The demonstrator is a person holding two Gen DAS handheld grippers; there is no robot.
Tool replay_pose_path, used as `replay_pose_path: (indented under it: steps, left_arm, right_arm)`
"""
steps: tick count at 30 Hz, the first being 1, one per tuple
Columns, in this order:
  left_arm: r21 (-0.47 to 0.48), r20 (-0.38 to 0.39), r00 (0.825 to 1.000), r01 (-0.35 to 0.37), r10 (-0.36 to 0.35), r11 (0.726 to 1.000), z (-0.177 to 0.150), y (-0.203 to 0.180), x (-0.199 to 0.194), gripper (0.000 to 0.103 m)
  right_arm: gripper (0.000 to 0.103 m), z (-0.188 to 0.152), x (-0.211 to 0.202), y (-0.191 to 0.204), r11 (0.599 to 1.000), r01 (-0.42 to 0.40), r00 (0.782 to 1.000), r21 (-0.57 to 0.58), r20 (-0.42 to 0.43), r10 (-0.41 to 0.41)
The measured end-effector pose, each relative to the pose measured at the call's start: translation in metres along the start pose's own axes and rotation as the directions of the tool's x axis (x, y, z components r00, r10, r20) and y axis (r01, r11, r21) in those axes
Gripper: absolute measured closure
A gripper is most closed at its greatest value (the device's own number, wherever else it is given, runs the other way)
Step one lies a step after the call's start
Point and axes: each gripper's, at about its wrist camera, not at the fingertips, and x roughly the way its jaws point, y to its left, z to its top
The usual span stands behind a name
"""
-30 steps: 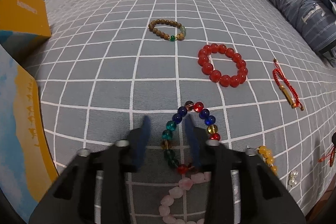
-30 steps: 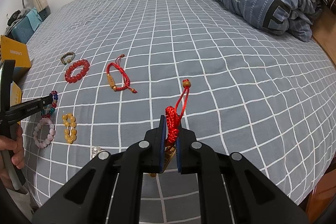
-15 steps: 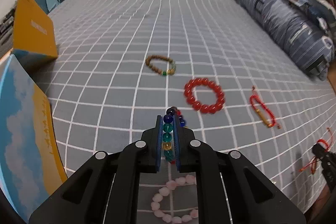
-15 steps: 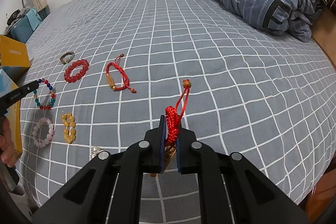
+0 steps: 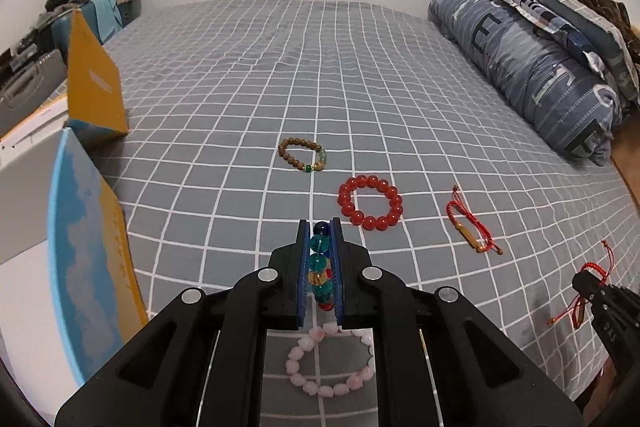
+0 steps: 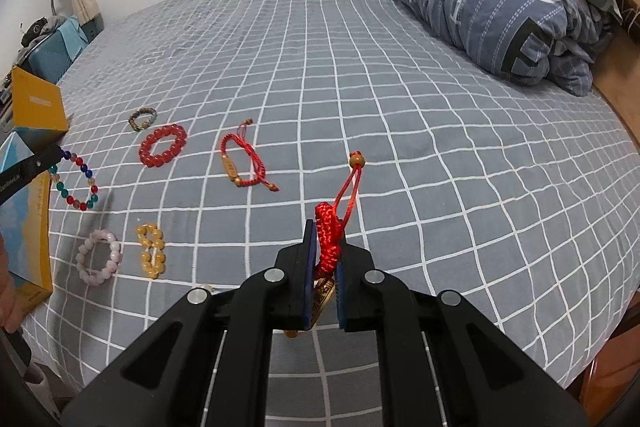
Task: Organize jewelry
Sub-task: 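Lift both held bracelets off the bed, then carry both bracelets into the white box and open both tools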
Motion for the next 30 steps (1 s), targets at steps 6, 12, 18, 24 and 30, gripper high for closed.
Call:
replay_pose_path:
  steps: [6,12,18,24,30]
  left_arm:
    - [0.0,0.02,1.0,-0.009,0.009,1.0,-0.001,0.006,-0.026,0.094]
    - [-0.017,0.056,0.998,-0.019,0.02,1.0,0.0,0.021,-0.064,0.094]
    - [-0.046,0.086,0.995,-0.041,0.045,0.998,-0.002,0.044,-0.098,0.094]
    - [-0.084,0.104,0.991,-0.08,0.089,0.993,-0.007,0.073,-0.128,0.094]
    - [-0.136,0.108,0.983,-0.131,0.146,0.982,-0.018,0.114,-0.152,0.094]
  right_arm:
    - [0.095,0.004,-0.018,0.012,1.0,-0.012,1.0,-0.01,0.029,0.012]
    - [0.095,0.013,-0.041,0.031,0.999,-0.029,0.997,-0.028,0.065,0.031]
    - [0.095,0.022,-0.062,0.062,0.997,-0.054,0.994,-0.057,0.096,0.06]
    - [0.096,0.029,-0.08,0.109,0.988,-0.092,0.987,-0.122,0.12,0.107]
    - [0.095,0.032,-0.097,0.163,0.972,-0.156,0.974,-0.175,0.137,0.181]
